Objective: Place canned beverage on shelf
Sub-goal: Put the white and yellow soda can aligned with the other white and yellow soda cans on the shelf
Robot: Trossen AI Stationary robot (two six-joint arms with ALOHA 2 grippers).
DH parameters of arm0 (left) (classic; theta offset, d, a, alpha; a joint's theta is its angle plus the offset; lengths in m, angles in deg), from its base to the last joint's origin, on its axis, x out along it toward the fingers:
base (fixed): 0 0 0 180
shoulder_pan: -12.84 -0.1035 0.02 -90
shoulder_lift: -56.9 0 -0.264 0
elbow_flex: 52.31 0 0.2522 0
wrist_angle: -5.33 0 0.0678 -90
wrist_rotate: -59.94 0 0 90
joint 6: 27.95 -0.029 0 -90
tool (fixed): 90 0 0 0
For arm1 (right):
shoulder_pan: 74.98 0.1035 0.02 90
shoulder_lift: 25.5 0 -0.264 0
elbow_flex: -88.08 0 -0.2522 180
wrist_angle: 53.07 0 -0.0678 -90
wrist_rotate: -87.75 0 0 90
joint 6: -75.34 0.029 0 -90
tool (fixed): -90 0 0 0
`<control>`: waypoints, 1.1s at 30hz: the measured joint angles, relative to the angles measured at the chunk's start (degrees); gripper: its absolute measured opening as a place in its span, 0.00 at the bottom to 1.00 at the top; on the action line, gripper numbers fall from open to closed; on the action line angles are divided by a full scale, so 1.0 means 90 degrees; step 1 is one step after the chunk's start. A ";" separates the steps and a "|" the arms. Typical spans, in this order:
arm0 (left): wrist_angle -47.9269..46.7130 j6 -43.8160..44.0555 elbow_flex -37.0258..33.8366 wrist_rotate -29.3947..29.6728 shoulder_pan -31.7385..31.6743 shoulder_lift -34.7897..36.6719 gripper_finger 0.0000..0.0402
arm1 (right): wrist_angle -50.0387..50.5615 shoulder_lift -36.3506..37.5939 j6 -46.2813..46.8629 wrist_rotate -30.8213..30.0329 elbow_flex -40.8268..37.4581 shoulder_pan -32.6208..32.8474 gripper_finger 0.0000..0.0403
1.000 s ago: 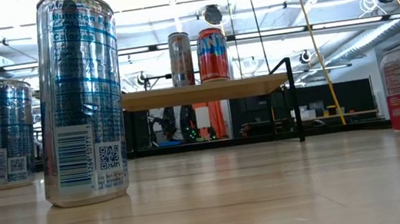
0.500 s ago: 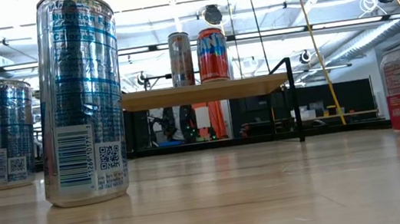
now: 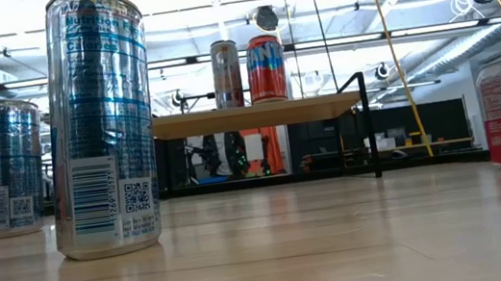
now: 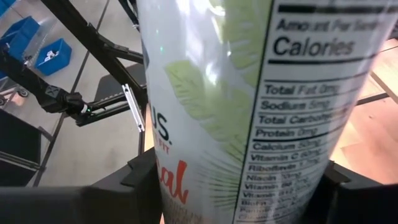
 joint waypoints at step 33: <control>-0.0403 0.0023 0.0000 0.0331 0.0007 -0.0017 0.88 | -0.0033 0.0000 0.0039 -0.0012 0.0000 0.0000 0.59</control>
